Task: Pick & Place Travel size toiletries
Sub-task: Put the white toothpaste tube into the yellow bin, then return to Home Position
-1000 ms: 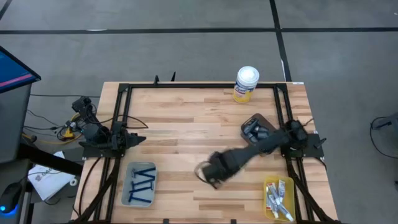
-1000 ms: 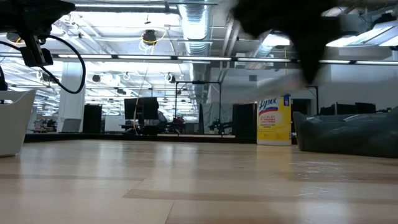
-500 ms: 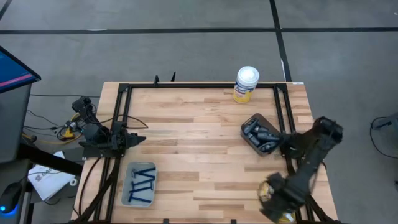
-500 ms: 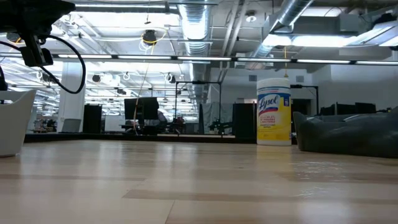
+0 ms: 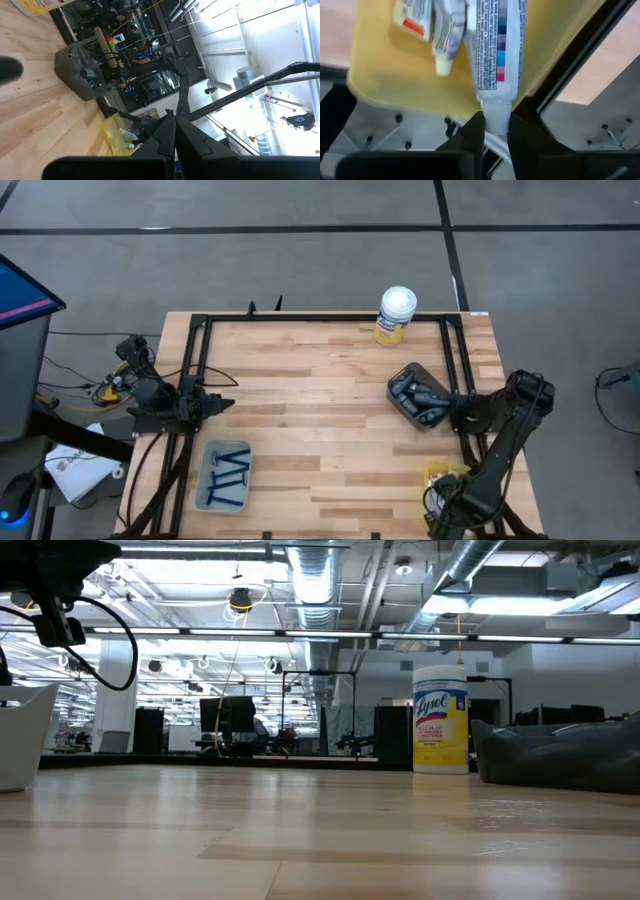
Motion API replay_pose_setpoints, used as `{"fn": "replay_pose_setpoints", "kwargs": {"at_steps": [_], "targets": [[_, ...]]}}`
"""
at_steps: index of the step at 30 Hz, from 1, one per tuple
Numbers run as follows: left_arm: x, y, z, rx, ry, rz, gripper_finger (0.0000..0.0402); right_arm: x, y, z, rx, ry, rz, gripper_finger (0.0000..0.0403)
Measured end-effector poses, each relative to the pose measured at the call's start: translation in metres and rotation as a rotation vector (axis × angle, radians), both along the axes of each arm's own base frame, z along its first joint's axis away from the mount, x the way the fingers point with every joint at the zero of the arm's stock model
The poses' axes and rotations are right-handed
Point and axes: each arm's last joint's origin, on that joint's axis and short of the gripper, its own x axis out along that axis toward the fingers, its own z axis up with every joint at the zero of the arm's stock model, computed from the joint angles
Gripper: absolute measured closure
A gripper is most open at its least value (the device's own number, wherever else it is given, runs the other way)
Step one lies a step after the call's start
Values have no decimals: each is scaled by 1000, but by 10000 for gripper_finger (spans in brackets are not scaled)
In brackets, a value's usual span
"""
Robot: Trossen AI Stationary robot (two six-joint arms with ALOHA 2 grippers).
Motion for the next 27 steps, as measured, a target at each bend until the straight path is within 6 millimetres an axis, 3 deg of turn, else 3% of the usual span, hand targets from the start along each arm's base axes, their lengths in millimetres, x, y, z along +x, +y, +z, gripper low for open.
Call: {"fn": "replay_pose_setpoints", "kwargs": {"at_steps": [6, 11, 15, 19, 23, 27], "targets": [[0, 0, 0, 0, 0, 0, 401, 3, -5, -8, -1, -7, 15, 304], [0, 0, 0, -1, 0, 0, 401, 6, -11, -2, 10, -50, 31, 228], [0, 0, 0, -1, 0, 0, 401, 18, -28, 24, -99, -320, 24, 178], [0, 0, 0, -1, -1, 0, 401, 32, -70, 70, -359, -716, 85, 178], [0, 0, 0, -1, -1, 0, 401, 34, -126, 122, -710, -1067, 222, 207], [0, 0, 0, -3, -2, 0, 401, 27, -184, 166, -1001, -1173, 376, 263]]}}
